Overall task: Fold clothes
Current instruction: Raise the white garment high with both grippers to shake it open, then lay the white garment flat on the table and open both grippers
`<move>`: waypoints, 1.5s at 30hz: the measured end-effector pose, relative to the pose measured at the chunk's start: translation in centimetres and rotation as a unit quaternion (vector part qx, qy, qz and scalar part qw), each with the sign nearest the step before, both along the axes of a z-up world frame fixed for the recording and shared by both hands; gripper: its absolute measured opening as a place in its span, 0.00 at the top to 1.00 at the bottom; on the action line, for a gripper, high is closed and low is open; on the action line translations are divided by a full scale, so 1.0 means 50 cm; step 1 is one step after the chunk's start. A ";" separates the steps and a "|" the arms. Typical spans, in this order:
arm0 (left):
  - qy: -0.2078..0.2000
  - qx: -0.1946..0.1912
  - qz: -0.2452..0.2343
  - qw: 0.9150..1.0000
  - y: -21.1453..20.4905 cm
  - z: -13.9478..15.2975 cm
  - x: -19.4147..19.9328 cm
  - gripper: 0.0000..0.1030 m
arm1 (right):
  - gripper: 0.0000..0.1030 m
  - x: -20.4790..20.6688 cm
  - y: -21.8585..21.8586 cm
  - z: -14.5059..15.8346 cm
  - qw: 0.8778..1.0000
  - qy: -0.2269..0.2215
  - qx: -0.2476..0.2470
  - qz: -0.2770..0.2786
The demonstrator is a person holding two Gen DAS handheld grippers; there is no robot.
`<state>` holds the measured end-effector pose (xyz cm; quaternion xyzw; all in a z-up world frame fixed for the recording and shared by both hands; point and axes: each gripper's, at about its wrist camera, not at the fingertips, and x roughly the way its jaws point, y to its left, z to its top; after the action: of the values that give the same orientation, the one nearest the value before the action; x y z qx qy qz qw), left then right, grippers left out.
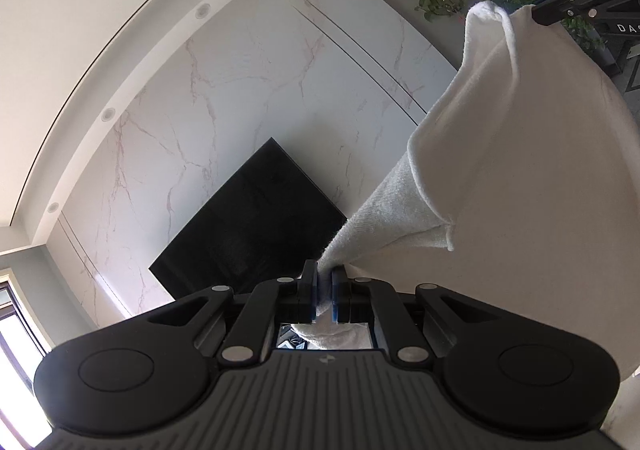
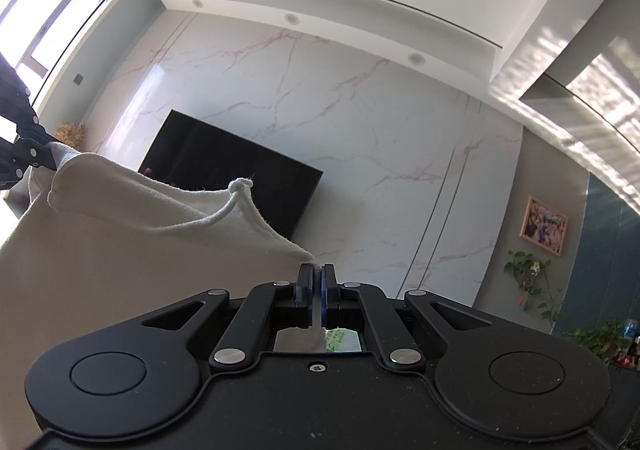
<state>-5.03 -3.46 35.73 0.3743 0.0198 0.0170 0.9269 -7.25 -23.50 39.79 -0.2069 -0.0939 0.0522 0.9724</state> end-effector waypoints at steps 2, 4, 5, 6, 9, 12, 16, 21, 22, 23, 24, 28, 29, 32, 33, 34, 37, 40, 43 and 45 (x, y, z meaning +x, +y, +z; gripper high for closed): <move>-0.002 0.001 -0.002 1.000 0.000 0.007 0.003 0.95 | 0.98 -0.003 -0.002 0.022 1.000 -0.008 0.004 0.001; 0.003 -0.003 0.001 1.000 0.001 -0.001 0.018 0.95 | 0.98 0.002 -0.003 0.037 1.000 -0.009 0.007 0.005; 0.010 -0.006 0.001 1.000 0.004 -0.003 0.017 0.95 | 0.99 0.007 -0.001 0.039 1.000 -0.005 0.008 0.006; 0.017 -0.009 0.001 1.000 0.006 -0.005 0.016 0.95 | 0.99 0.013 0.002 0.040 1.000 0.000 0.008 0.007; 0.068 -0.024 0.001 0.997 0.020 -0.054 0.049 0.95 | 0.99 0.061 0.014 -0.003 0.999 0.039 0.003 0.007; 0.130 -0.031 -0.001 0.991 0.033 -0.137 0.096 0.95 | 0.98 0.123 0.030 -0.074 0.996 0.091 0.003 0.008; 0.218 -0.044 0.002 0.975 0.045 -0.292 0.205 0.95 | 0.98 0.223 0.057 -0.196 0.987 0.160 -0.002 0.005; 0.287 -0.070 0.003 0.955 0.079 -0.453 0.354 0.95 | 0.98 0.371 0.098 -0.356 0.971 0.238 -0.020 0.002; 0.297 -0.072 0.003 0.952 0.083 -0.482 0.384 0.95 | 0.98 0.403 0.106 -0.388 0.967 0.252 -0.023 0.001; 0.305 -0.074 0.004 0.949 0.089 -0.507 0.417 0.95 | 0.98 0.432 0.112 -0.413 0.964 0.263 -0.025 0.000; 0.312 -0.077 0.003 0.947 0.098 -0.528 0.444 0.95 | 0.98 0.459 0.118 -0.435 0.962 0.273 -0.027 -0.002; 0.337 -0.108 0.000 0.935 0.142 -0.577 0.585 0.95 | 0.98 0.591 0.139 -0.550 0.948 0.316 -0.026 -0.017; 0.343 -0.115 0.000 0.932 0.147 -0.589 0.620 0.94 | 0.98 0.620 0.143 -0.576 0.945 0.325 -0.026 -0.020; 0.354 -0.127 0.002 0.927 0.158 -0.629 0.681 0.93 | 0.98 0.700 0.151 -0.645 0.937 0.348 -0.025 -0.028; 0.356 -0.130 0.004 0.925 0.159 -0.640 0.681 0.91 | 0.98 0.725 0.153 -0.668 0.934 0.354 -0.023 -0.030; 0.363 -0.139 0.008 0.921 0.163 -0.656 0.701 0.90 | 0.98 0.745 0.154 -0.688 0.932 0.362 -0.019 -0.032; 0.380 -0.173 0.018 0.908 0.169 -0.687 0.741 0.87 | 0.98 0.799 0.154 -0.745 0.922 0.385 -0.011 -0.034; 0.373 -0.215 0.042 0.901 0.180 -0.706 0.759 0.75 | 0.98 0.843 0.159 -0.791 0.912 0.409 -0.013 -0.037; 0.364 -0.253 0.060 0.894 0.194 -0.706 0.763 0.64 | 0.96 0.869 0.151 -0.811 0.906 0.420 -0.004 -0.048; 0.358 -0.251 0.068 0.896 0.197 -0.697 0.758 0.64 | 0.94 0.868 0.140 -0.812 0.905 0.421 0.010 -0.051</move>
<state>32.87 6.37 0.86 0.1072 0.3799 -0.0604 0.9168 36.13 -16.48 -0.80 -0.1605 0.3346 0.0840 0.9248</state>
